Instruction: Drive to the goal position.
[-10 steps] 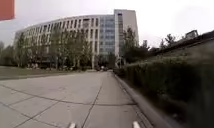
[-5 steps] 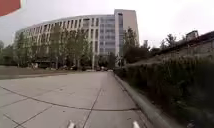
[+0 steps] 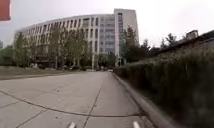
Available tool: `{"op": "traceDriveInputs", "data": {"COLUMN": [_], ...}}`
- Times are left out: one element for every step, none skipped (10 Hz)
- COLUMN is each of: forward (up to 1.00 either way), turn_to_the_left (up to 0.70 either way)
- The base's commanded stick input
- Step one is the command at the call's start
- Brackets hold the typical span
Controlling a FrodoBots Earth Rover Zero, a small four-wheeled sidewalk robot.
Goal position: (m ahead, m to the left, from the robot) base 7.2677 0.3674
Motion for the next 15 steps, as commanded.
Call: {"op": "traceDriveInputs", "data": {"forward": [0.45,0.45,0.45,0.45,0.45,0.45,0.45,0.45,0.45,0.45,0.45,0.45,0.45,0.45,0.45], "turn_to_the_left": [0.00,0.00,0.00,0.00,0.00,0.00,0.00,0.00,0.00,0.00,0.00,0.00,0.00,0.00,0.00]}}
